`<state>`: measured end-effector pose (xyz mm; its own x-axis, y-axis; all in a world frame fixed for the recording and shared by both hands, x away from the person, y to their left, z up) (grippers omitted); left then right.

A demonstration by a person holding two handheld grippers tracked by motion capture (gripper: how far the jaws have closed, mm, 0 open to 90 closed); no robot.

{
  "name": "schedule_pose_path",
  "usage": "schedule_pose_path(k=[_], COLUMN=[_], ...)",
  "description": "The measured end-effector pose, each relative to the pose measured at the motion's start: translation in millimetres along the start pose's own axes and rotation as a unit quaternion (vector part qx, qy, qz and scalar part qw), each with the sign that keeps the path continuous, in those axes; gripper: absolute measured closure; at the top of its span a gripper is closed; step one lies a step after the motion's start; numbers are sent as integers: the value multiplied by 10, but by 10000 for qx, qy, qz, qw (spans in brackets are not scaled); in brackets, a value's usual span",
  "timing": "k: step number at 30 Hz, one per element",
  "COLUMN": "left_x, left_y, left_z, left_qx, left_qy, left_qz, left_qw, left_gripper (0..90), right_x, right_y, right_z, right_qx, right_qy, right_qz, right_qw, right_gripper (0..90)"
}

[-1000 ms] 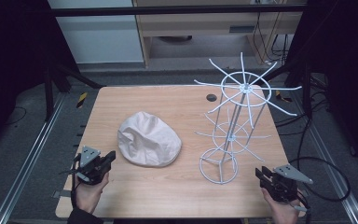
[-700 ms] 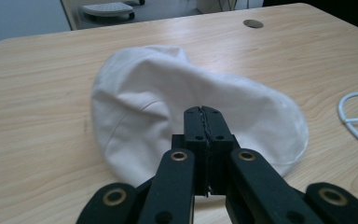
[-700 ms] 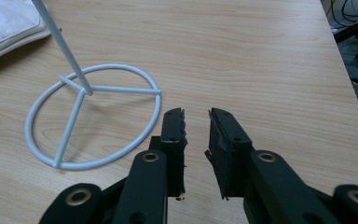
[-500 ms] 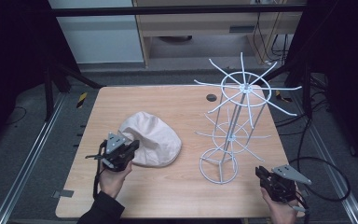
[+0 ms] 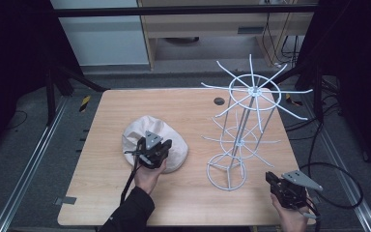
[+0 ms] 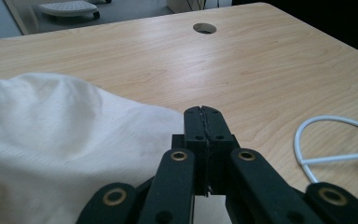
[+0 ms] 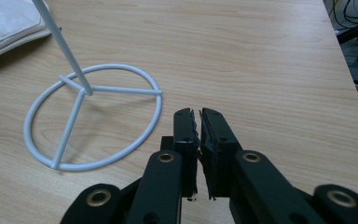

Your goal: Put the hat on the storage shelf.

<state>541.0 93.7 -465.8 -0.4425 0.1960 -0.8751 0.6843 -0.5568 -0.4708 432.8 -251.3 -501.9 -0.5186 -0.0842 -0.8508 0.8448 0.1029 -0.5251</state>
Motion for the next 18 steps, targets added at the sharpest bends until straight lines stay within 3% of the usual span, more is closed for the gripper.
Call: schedule_pose_path(k=[6,13,18], left_x=[-20,23,95], left_y=[306,467,517], left_z=[6,-56,-51], left_qx=[-108,-278,-215], left_qy=[-34,-60,-39], left_qz=[-109,-310,-467], left_qw=[9999,9991,9987], left_gripper=[897,897,897], right_x=[3,10,7], right_y=[15,31,27], right_z=[-15,-20,-28], right_qx=[-50,-83,-100], right_qy=[-1,-33,-49], right_qz=[-1,-16,-18], right_qw=[10000,10000,9999], right_gripper=[845,838,837])
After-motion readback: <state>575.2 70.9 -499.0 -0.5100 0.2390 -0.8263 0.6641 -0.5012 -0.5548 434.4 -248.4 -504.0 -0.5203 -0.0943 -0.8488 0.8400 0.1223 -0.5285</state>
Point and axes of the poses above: each handheld gripper's, and its own axes: y roughly forward along the jaws, x roughly out of its underside, z roughly to its right, the point moved 7 cm from there along y, roughly forward along the jaws, and after that the axes turned 8 degrees about x, right-handed, at the moved point
